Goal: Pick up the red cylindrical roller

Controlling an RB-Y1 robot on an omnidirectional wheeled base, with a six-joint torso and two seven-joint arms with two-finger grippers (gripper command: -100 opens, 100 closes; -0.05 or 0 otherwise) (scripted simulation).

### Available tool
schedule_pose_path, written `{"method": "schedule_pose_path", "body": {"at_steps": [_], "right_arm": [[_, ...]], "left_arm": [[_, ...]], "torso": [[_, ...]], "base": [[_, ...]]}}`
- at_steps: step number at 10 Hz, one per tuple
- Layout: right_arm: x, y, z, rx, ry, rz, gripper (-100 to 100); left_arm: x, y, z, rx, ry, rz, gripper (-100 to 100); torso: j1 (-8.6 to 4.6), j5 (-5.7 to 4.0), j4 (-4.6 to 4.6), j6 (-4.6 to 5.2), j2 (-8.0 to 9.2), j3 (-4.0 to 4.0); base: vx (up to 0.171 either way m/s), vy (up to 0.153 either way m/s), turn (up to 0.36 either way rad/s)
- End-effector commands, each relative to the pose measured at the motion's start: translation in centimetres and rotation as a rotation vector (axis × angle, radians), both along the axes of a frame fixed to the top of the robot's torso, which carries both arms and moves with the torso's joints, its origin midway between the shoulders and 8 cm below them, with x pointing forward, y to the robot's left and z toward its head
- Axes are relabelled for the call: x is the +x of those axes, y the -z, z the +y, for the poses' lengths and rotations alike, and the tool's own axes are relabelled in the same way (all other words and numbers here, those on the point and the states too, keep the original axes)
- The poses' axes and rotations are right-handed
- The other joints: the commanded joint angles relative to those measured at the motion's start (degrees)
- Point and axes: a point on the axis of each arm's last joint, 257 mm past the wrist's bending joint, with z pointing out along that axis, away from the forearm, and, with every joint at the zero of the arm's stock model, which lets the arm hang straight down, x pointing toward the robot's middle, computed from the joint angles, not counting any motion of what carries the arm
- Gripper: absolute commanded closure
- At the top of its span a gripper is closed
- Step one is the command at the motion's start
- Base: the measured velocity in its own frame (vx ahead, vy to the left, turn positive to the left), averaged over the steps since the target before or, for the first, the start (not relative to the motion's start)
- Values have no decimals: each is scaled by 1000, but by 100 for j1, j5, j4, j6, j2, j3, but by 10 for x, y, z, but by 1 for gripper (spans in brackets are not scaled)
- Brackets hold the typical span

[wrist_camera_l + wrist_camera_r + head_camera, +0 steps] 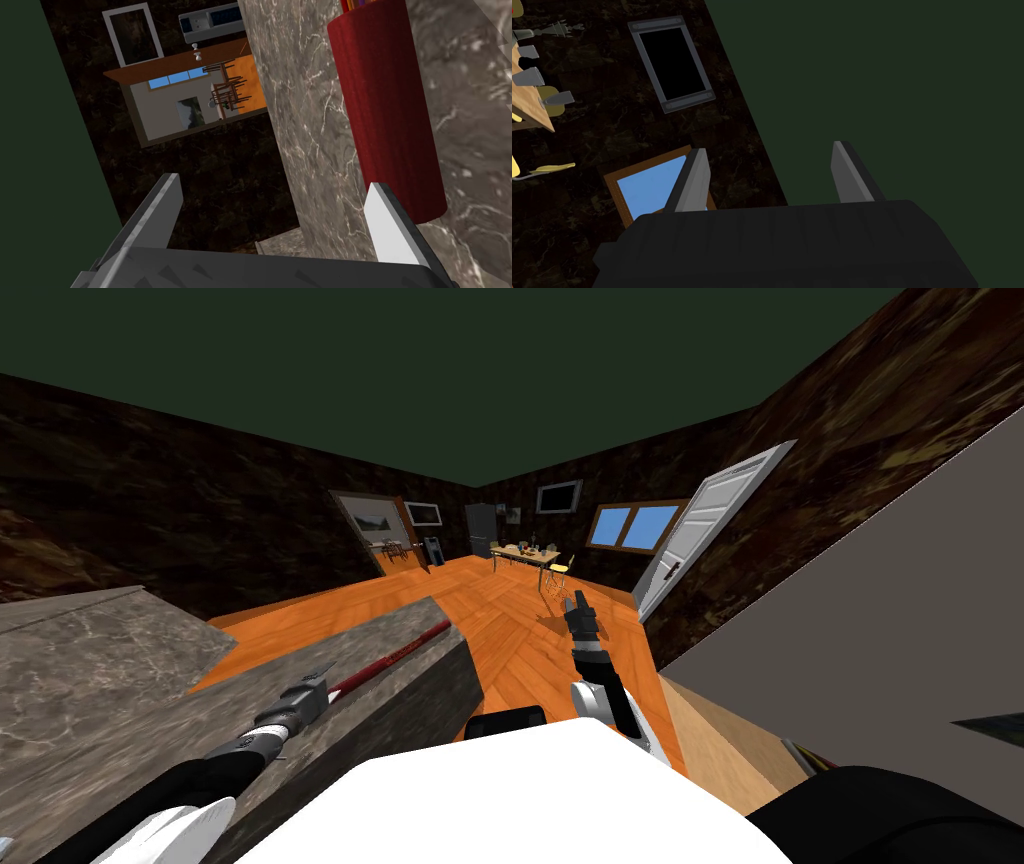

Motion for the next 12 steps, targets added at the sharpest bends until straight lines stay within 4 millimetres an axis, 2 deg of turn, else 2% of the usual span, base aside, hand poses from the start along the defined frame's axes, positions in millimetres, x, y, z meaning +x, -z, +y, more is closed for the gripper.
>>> {"method": "schedule_pose_path", "body": {"at_steps": [1, 2, 3, 4, 5, 6, 7, 8, 11, 12], "right_arm": [[0, 0, 0, 0, 0, 0, 0], [0, 0, 0, 0, 0, 0, 0], [0, 0, 0, 0, 0, 0, 0], [0, 0, 0, 0, 0, 0, 0], [0, 0, 0, 0, 0, 0, 0], [0, 0, 0, 0, 0, 0, 0], [0, 0, 0, 0, 0, 0, 0], [0, 0, 0, 0, 0, 0, 0], [0, 0, 0, 0, 0, 0, 0], [0, 0, 0, 0, 0, 0, 0]], "left_arm": [[-13, 9, 17, -37, -31, 56, -100], [-15, 13, 17, -47, -35, 74, -100], [-25, 18, 30, -79, -62, 110, -100], [-28, 23, 30, -87, -66, 129, -100], [-39, 29, 42, -117, -95, 174, -100], [-40, 31, 41, -128, -98, 182, -100], [-50, 34, 52, -164, -127, 211, -100], [-53, 39, 52, -171, -132, 232, -100], [-77, 48, 70, -248, -200, 316, -100], [-80, 51, 69, -258, -203, 327, -100]], "torso": [[0, 0, 0, 0, 0, 0], [-3, -1, 0, 2, -2, -1], [-1, -1, 0, 0, 1, 0], [-4, -1, 0, 2, -3, -2], [-2, 0, 0, 0, -1, -1], [-3, -1, -1, 1, -4, -2], [1, 0, -1, 0, -3, -2], [2, 0, -1, 2, -7, -4], [-5, -1, -1, 0, -5, -3], [-4, -1, -1, 1, -7, -4]], "base": [[62, -58, -63], [56, -46, -29], [70, -58, -68], [61, -46, -33], [70, -55, -82], [68, -39, -25], [79, -39, -65], [61, -31, -40], [78, -55, -64], [75, -34, -32]]}}
